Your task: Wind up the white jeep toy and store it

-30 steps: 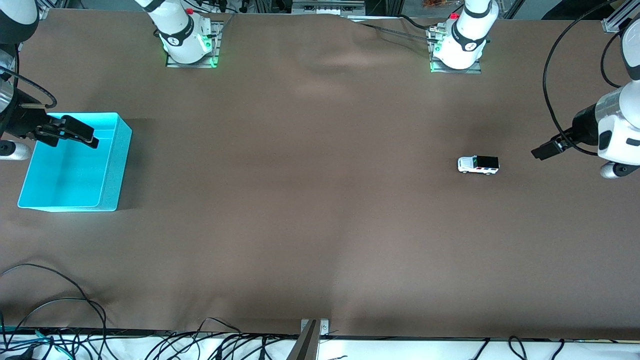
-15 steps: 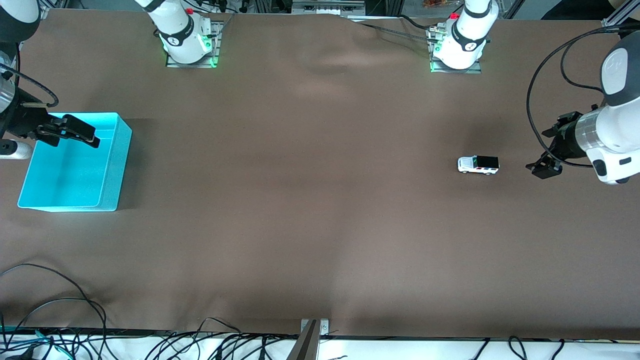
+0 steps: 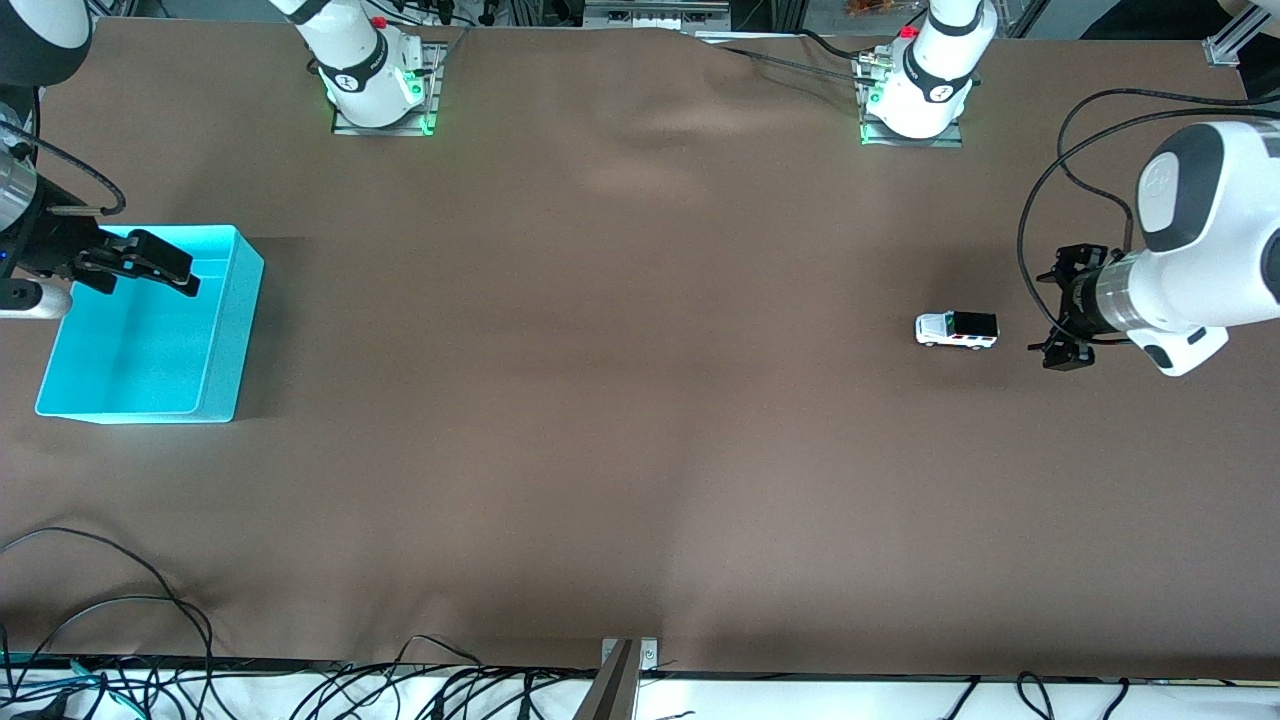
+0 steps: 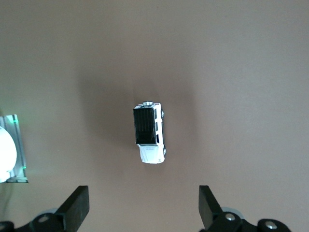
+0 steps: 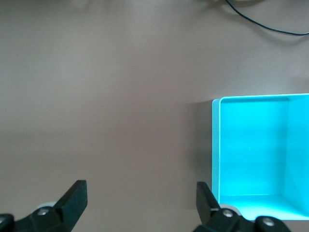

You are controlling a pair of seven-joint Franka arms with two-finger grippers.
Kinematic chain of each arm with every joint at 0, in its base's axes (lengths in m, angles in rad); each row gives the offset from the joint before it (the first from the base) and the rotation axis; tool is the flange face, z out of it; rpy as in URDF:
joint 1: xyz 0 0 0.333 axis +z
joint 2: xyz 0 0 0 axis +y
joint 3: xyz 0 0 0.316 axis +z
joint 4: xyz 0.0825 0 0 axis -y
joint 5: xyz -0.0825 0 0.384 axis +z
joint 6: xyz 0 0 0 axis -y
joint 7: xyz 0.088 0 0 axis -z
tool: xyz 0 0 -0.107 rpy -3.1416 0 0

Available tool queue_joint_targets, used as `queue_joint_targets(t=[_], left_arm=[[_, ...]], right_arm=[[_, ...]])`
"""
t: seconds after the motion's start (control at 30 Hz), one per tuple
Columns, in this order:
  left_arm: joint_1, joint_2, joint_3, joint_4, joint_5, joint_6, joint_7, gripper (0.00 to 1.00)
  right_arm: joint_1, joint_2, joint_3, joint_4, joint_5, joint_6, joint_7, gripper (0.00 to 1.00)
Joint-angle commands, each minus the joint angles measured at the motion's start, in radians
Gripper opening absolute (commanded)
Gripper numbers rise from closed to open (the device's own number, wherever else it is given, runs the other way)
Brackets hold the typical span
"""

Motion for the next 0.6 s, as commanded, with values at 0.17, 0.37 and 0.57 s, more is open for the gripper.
queue_joint_targets(t=[0.17, 0.37, 0.57], left_arm=[[0.012, -0.072, -0.003, -0.217, 0.023, 0.187, -0.11, 1.0], [0.015, -0.092, -0.003, -0.354, 0.055, 0.357, -0.186, 1.0], [0.02, -0.086, -0.003, -0.455, 0.075, 0.5, -0.209, 1.0]], right_arm=[[0.008, 0.006, -0.001, 0.01, -0.019, 0.001, 0.008, 1.0], [0.008, 0.006, -0.002, 0.01, -0.016, -0.001, 0.008, 1.0], [0.008, 0.006, -0.001, 0.01, -0.017, 0.001, 0.008, 1.0]])
